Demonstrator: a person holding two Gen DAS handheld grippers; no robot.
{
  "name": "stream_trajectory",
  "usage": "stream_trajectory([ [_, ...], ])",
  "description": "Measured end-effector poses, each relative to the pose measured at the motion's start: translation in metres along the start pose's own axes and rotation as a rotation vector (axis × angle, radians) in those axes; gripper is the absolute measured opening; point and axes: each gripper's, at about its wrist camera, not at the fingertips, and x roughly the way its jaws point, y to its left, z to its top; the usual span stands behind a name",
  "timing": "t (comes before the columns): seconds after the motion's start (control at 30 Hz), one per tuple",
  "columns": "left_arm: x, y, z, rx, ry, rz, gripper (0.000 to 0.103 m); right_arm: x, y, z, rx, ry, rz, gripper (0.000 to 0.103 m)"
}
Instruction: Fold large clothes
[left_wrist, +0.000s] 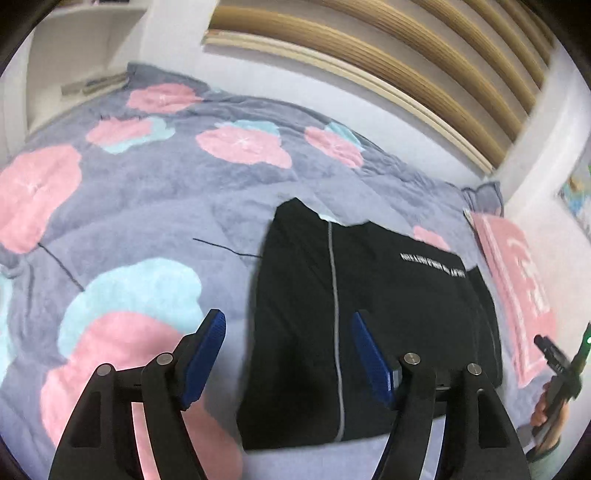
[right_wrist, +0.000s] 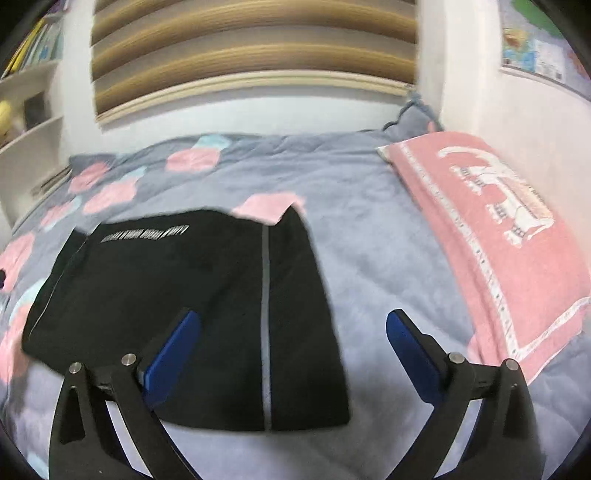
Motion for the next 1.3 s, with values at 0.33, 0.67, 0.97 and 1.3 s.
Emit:
stream_trajectory([
  [0.33,0.114,0.040,0.012,-0.205,0.228,-0.213,0.072,0.091,-0.038,0.000,0.062,0.189,0.063,0.102],
  [0.67,0.178,0.033,-0.003,-0.256,0.388,-0.342,0.072,0.176,-0.062,-0.033,0.258,0.437,0.355,0.102],
  [0.97,0.171,0.015,0.001,-0.239,0.374,-0.417,0.065,0.185,-0.060,-0.035,0.275,0.472,0.576,0.086],
  [1.3,0.177,0.009,0.000,-0.283,0.396,-0.490,0.071,0.190,-0.050,-0.030,0.178,0.522,0.585,0.091],
])
